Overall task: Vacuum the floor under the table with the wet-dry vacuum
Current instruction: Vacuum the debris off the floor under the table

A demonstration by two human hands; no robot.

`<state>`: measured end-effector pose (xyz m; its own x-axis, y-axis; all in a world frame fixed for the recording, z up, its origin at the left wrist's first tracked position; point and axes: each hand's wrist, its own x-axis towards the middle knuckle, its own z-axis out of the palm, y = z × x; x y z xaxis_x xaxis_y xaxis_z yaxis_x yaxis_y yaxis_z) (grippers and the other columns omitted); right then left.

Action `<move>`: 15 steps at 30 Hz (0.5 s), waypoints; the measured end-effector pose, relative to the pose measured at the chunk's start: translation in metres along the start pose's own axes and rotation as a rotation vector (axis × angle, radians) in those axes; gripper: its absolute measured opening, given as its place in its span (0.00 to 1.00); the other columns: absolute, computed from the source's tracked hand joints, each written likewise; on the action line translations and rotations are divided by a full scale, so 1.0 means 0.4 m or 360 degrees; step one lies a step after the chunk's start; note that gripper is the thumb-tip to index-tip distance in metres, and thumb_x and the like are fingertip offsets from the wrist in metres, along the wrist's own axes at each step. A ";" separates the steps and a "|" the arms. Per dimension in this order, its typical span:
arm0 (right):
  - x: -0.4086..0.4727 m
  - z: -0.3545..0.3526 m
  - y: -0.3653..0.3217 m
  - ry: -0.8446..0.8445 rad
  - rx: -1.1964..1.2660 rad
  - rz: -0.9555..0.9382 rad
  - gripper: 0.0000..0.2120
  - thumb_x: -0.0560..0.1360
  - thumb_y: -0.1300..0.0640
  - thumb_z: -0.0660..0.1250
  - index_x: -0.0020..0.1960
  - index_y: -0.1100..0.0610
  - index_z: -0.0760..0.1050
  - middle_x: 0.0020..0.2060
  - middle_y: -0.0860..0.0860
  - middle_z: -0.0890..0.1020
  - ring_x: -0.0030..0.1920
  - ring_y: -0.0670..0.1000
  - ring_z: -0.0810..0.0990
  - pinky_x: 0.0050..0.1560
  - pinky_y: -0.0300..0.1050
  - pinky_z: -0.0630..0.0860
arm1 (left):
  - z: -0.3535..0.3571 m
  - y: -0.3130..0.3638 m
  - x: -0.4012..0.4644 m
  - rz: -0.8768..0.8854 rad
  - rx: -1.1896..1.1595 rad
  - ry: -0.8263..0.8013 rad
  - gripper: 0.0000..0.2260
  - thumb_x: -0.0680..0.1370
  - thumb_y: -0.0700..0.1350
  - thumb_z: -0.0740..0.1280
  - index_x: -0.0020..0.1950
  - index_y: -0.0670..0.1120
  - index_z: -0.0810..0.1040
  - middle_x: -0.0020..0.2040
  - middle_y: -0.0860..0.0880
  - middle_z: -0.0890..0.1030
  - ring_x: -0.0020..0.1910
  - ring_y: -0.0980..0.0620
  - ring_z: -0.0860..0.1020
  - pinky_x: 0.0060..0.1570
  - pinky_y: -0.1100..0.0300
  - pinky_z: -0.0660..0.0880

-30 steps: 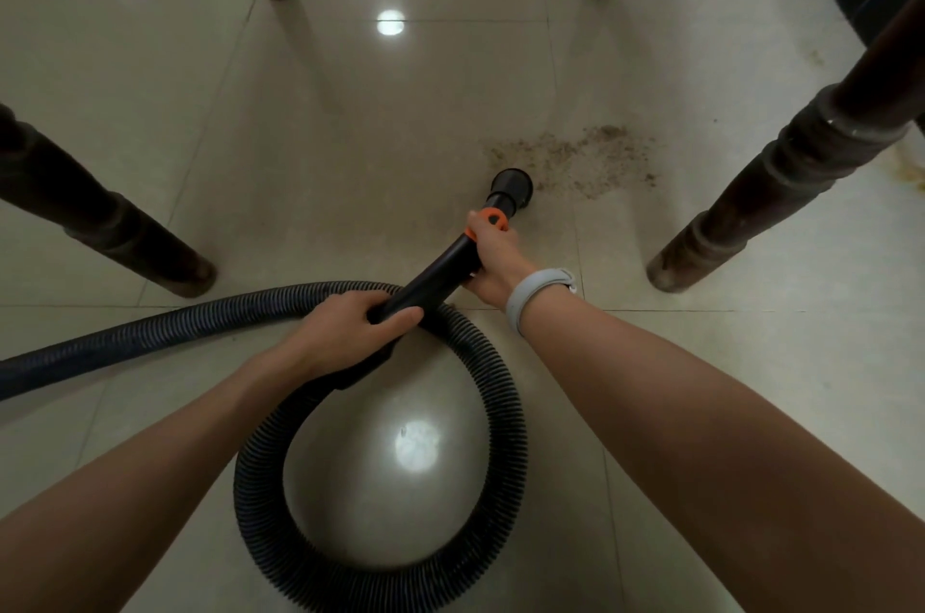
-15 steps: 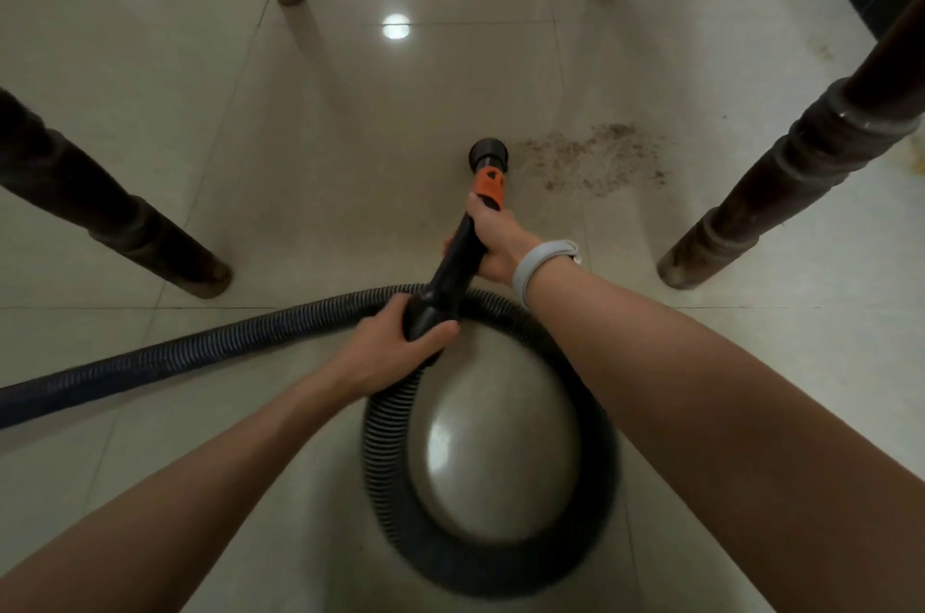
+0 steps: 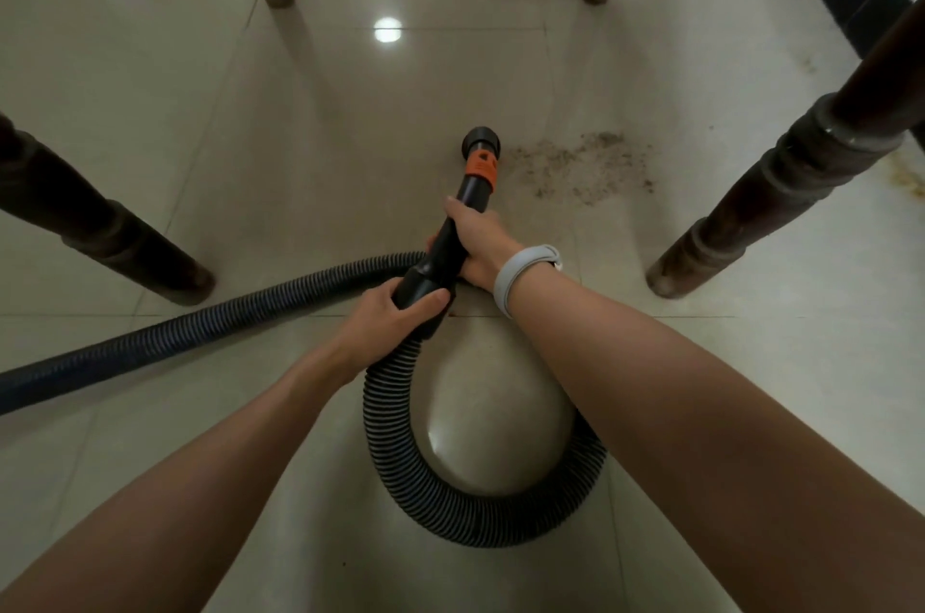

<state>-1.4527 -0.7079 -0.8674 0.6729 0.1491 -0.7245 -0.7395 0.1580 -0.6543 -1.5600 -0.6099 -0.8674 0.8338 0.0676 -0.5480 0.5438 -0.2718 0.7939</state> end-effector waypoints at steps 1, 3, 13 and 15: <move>-0.001 -0.001 -0.002 0.0001 -0.0020 -0.0006 0.12 0.79 0.55 0.62 0.55 0.60 0.63 0.38 0.57 0.73 0.34 0.54 0.75 0.44 0.51 0.78 | 0.004 0.001 0.000 0.0011 -0.0025 0.0005 0.08 0.76 0.51 0.67 0.49 0.48 0.74 0.41 0.46 0.80 0.35 0.51 0.79 0.39 0.58 0.78; -0.003 -0.007 -0.004 0.0002 -0.0030 -0.0008 0.11 0.79 0.56 0.62 0.55 0.60 0.63 0.38 0.57 0.74 0.35 0.54 0.76 0.50 0.53 0.78 | 0.007 0.006 -0.002 0.0028 -0.0058 0.0015 0.07 0.76 0.51 0.67 0.47 0.48 0.74 0.39 0.46 0.80 0.33 0.52 0.78 0.34 0.62 0.77; -0.057 -0.051 0.035 -0.0001 0.0306 0.0211 0.13 0.78 0.59 0.63 0.59 0.61 0.64 0.39 0.58 0.72 0.35 0.54 0.75 0.39 0.50 0.77 | -0.026 -0.021 -0.038 0.0130 0.0231 -0.0236 0.09 0.75 0.48 0.69 0.52 0.45 0.76 0.37 0.50 0.79 0.31 0.58 0.78 0.36 0.62 0.75; -0.067 -0.044 0.062 0.0052 0.0307 0.0208 0.11 0.78 0.59 0.62 0.57 0.61 0.64 0.36 0.57 0.72 0.33 0.53 0.74 0.40 0.50 0.76 | -0.032 -0.031 -0.047 0.0125 0.0288 -0.0286 0.09 0.75 0.48 0.69 0.51 0.46 0.76 0.36 0.50 0.79 0.30 0.59 0.78 0.36 0.62 0.76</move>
<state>-1.4893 -0.7253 -0.8680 0.5683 0.1492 -0.8092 -0.8014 0.3236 -0.5031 -1.5811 -0.5954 -0.8634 0.8336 -0.1280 -0.5373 0.4387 -0.4377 0.7848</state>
